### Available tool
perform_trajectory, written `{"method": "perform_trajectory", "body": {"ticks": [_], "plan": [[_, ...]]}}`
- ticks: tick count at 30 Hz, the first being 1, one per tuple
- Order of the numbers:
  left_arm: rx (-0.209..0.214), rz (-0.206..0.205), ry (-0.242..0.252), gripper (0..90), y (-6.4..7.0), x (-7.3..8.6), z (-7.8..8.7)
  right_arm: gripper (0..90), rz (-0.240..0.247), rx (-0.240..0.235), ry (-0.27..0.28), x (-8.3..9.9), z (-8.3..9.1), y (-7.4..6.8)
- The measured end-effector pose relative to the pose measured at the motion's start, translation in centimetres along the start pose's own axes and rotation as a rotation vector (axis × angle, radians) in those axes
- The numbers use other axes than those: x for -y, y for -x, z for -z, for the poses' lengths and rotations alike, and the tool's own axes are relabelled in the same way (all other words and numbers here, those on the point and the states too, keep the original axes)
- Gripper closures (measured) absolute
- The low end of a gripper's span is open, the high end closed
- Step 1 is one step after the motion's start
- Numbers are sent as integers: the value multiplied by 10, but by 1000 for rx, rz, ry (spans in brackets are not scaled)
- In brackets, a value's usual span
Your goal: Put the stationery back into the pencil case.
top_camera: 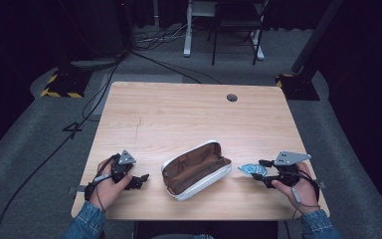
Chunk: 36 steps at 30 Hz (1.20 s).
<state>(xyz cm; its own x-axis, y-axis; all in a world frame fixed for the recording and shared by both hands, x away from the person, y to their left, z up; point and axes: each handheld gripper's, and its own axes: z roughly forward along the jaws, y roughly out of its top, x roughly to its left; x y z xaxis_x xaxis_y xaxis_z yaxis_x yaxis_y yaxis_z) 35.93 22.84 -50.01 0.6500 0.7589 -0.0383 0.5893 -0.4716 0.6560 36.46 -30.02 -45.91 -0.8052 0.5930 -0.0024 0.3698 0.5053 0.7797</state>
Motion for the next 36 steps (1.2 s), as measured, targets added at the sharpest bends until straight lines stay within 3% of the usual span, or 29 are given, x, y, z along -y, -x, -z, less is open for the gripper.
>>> {"method": "perform_trajectory", "body": {"ticks": [5,17,23,33,36], "plan": [[-7,-33,30,91,-2,1,-5,394,3,11,25,-5,6,1],[-14,-19,29,82,0,1,-5,395,18,21,86,-20,19,1],[-17,-5,32,82,1,2,-5,395,30,10,135,-32,25,-1],[-26,-16,30,82,1,2,-4,395,75,-27,180,-52,24,-8],[-24,1,31,83,2,3,-4,395,99,-40,191,-59,23,-11]]}}
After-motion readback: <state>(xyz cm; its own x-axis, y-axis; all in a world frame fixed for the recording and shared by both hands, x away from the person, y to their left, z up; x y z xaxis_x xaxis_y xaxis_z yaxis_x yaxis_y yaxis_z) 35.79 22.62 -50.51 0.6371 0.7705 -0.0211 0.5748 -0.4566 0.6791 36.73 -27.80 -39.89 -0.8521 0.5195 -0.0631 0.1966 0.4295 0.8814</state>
